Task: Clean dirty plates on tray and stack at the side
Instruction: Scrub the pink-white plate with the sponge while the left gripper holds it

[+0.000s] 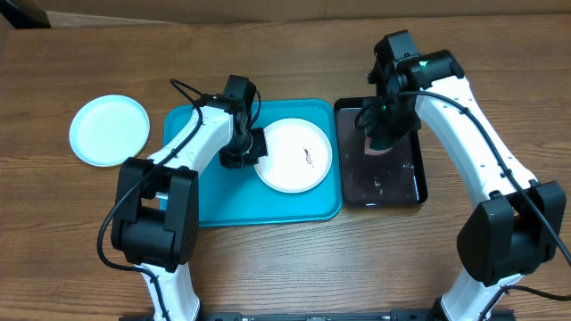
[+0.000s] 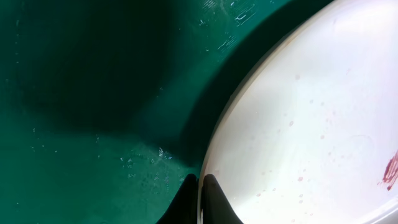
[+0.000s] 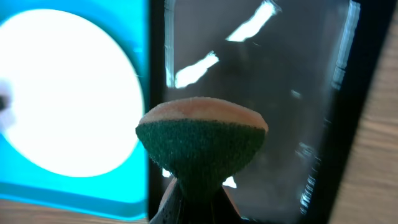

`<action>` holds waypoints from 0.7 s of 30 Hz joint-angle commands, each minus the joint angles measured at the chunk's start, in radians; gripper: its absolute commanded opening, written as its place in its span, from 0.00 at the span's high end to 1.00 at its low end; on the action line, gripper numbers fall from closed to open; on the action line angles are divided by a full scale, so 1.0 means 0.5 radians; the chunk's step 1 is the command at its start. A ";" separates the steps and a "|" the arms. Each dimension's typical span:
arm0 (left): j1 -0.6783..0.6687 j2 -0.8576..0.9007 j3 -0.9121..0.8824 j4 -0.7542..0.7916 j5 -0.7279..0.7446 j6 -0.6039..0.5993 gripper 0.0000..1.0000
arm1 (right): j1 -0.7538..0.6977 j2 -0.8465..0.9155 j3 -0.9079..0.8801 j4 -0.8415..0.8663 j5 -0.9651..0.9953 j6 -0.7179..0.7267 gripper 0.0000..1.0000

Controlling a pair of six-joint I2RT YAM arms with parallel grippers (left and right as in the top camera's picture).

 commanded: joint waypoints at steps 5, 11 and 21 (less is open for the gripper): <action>-0.006 -0.037 0.019 0.008 0.009 0.007 0.96 | 0.169 -0.059 0.045 0.207 -0.404 -0.031 0.96; -0.005 -0.037 0.019 0.010 0.009 0.007 0.96 | 0.424 -0.047 0.029 0.334 -0.034 0.117 0.96; -0.005 -0.037 0.019 0.008 0.009 0.008 0.96 | 0.784 0.146 0.028 0.407 0.845 0.334 0.96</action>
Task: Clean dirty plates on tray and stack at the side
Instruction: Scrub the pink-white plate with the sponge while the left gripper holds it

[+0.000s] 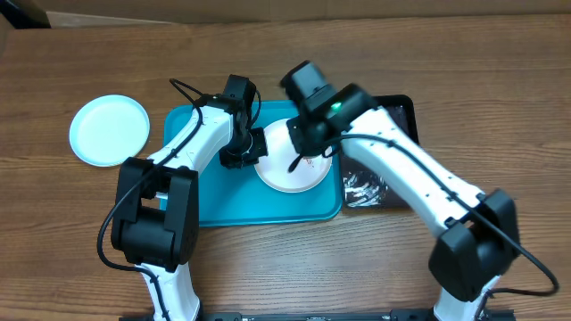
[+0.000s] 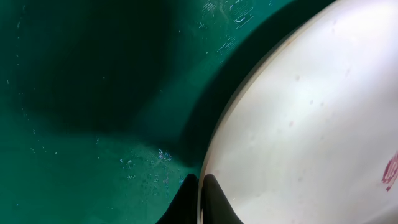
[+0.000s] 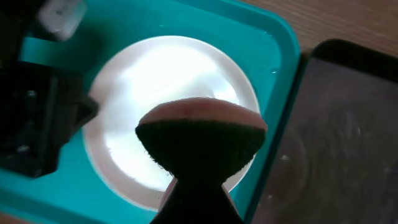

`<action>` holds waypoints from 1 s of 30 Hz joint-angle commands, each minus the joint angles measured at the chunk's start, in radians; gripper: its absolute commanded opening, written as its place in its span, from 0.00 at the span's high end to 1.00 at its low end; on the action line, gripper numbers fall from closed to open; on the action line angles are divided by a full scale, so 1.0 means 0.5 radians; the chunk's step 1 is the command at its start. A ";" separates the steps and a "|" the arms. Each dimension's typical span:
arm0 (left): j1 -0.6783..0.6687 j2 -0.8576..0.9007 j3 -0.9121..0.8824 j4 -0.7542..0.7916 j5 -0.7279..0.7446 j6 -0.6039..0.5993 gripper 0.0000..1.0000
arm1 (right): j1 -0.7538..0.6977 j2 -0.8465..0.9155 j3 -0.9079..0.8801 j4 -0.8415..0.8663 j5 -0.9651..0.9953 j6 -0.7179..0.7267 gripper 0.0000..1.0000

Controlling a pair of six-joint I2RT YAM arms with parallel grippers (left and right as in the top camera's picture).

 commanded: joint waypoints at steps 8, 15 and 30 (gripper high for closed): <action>-0.005 -0.037 0.019 0.002 0.008 0.008 0.96 | 0.056 0.350 0.028 0.079 0.464 0.155 0.96; -0.005 -0.037 0.019 -0.005 0.006 0.009 0.96 | 0.055 0.450 0.028 0.102 0.524 0.191 0.96; -0.005 -0.037 0.019 -0.005 -0.001 0.009 0.96 | 0.053 0.640 -0.036 0.070 0.337 0.294 0.96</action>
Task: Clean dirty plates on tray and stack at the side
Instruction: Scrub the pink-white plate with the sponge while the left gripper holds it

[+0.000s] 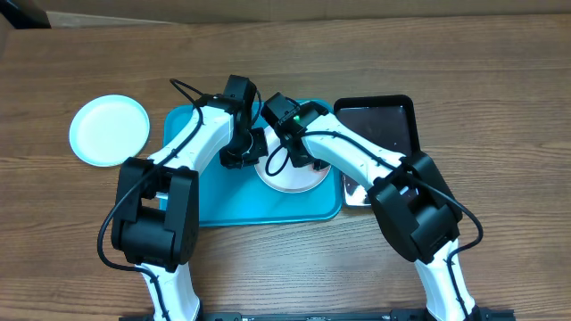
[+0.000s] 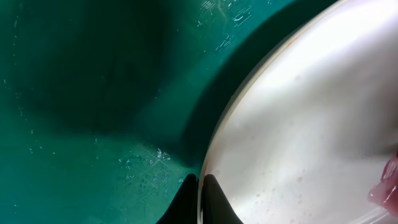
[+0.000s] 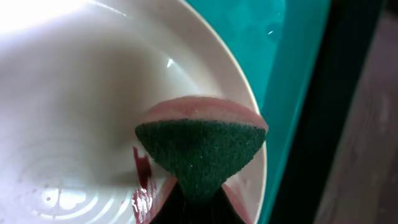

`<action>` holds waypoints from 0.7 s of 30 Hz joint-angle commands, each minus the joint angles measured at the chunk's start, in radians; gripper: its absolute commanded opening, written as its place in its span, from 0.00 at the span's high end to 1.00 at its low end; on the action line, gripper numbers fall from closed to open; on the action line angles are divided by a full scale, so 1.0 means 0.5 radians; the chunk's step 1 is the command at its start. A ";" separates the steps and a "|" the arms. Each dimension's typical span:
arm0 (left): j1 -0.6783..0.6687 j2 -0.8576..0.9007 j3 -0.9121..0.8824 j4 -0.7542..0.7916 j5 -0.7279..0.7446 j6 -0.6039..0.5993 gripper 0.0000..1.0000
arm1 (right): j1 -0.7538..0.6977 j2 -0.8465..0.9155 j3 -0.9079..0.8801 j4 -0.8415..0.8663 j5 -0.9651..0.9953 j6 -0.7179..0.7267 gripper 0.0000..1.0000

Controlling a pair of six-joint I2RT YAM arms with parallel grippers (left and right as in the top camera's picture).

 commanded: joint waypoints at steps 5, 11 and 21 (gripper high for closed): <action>-0.005 -0.037 0.019 -0.002 0.000 0.008 0.96 | -0.008 0.036 -0.043 0.022 -0.526 0.070 0.96; 0.000 -0.037 0.019 -0.002 0.000 0.009 0.96 | -0.008 0.036 -0.043 0.066 -0.909 0.069 0.96; 0.000 -0.037 0.019 -0.003 -0.001 0.010 0.96 | -0.060 0.016 0.013 0.258 -1.312 0.001 0.96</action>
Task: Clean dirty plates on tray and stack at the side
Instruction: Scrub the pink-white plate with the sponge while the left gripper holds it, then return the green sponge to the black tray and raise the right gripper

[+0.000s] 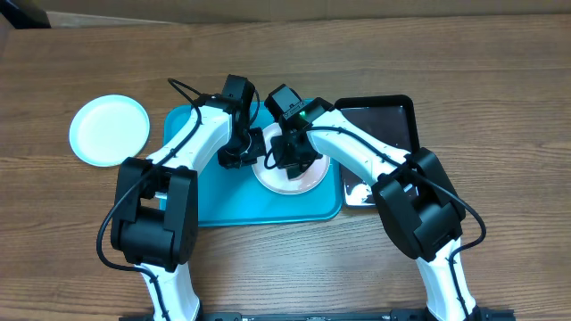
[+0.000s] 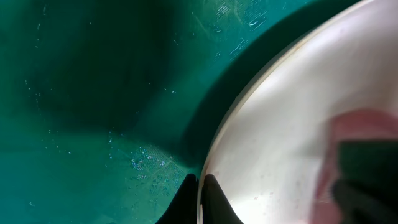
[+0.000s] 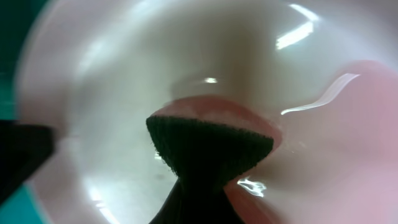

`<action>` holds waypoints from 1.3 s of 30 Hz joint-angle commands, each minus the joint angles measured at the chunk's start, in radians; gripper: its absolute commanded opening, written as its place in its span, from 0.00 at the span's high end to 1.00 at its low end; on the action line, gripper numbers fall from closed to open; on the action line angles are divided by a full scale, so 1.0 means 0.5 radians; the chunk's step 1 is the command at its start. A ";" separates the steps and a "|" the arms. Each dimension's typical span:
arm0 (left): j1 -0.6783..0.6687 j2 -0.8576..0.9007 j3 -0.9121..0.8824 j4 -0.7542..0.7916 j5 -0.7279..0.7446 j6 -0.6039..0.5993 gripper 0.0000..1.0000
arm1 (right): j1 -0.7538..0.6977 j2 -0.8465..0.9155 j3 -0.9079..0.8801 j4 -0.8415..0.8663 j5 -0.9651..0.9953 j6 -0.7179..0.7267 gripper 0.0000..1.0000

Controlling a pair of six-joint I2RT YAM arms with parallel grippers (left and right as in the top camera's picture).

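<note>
A white dirty plate [image 1: 287,177] lies on the right half of the teal tray [image 1: 210,198]. My left gripper [image 2: 200,183] is shut on the plate's left rim [image 2: 214,158]. My right gripper [image 3: 199,208] is shut on a green-and-pink sponge [image 3: 210,142], which presses on the plate's inside [image 3: 124,93]. A pink smear [image 3: 348,124] spreads on the wet plate to the sponge's right. In the left wrist view the sponge [image 2: 367,162] shows blurred over the plate. A clean white plate [image 1: 109,130] sits on the table left of the tray.
A black tray [image 1: 385,120] with wet residue stands right of the teal tray. Both arms cross over the teal tray's middle. Brown wooden table [image 1: 268,259] lies all round.
The sponge has shifted from the plate's right edge to its left middle part, now showing in the left wrist view. The red streak has become a wide pink smear. My left gripper still holds the rim.
My right gripper held the sponge over the black tray while my left pinched the plate's rim. Then the sponge was above the plate, then at the red stain near the plate's right edge. Now it is on the plate's middle, with the stain smeared.
</note>
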 commanded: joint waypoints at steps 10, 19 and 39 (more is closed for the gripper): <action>-0.005 -0.037 0.019 0.003 0.025 0.037 0.96 | -0.343 -0.388 0.186 -0.224 -0.285 -0.143 0.96; -0.005 -0.037 0.019 0.006 0.024 0.037 0.81 | -0.661 -0.520 0.140 -0.812 0.381 -0.237 0.96; -0.005 -0.037 0.019 0.020 0.024 0.038 0.59 | -0.896 -0.524 -0.490 -0.176 0.396 -0.381 0.33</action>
